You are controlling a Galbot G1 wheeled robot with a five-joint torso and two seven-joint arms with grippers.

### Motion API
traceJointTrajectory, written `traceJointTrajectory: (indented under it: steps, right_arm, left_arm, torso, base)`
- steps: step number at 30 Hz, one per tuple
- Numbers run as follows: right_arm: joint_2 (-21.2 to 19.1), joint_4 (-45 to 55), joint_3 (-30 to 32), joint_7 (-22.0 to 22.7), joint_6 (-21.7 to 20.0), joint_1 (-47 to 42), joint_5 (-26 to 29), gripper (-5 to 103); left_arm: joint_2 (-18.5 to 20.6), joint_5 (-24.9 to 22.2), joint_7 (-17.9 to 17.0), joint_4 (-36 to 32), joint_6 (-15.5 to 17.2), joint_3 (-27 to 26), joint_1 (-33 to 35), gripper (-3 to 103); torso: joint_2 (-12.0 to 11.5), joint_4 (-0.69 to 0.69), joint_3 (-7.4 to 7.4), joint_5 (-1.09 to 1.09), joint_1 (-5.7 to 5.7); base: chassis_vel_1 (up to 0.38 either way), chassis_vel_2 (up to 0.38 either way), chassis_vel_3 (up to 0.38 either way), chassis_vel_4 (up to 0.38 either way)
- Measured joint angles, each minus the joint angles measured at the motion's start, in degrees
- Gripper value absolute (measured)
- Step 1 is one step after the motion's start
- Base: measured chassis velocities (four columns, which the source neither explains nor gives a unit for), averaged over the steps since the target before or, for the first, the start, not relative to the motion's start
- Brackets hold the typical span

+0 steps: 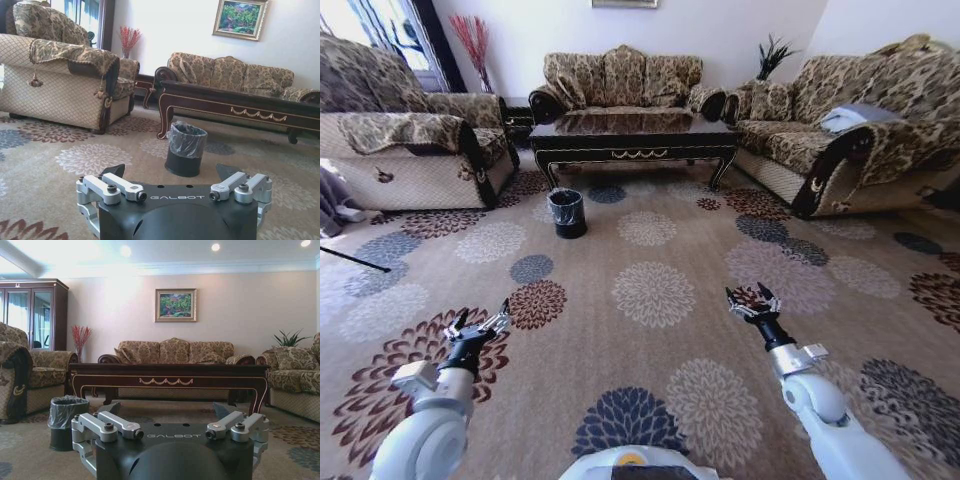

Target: Move to the front of the table and pick up the trash from the floor, then place it into the trash bin.

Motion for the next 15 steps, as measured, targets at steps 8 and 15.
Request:
traceJointTrajectory:
  steps: [8, 15]
  right_arm:
    - [0.3, 0.0, -0.2, 0.0, 0.2, -0.1, 0.0, 100]
    - [0.6, 0.0, -0.3, 0.1, 0.2, -0.1, -0.1, 100]
  left_arm:
    - [0.1, -0.1, 0.0, 0.3, -0.1, 0.3, -0.2, 100]
    - [0.3, -1.4, -1.4, 0.4, 0.3, 0.5, -0.6, 100]
  torso:
    - [0.0, 0.02, 0.00, -0.03, -0.01]
    - [0.0, -0.01, 0.00, 0.01, 0.00]
  base:
    - [0.114, 0.094, -0.096, -0.079]
    - [0.003, 0.020, 0.000, 0.000]
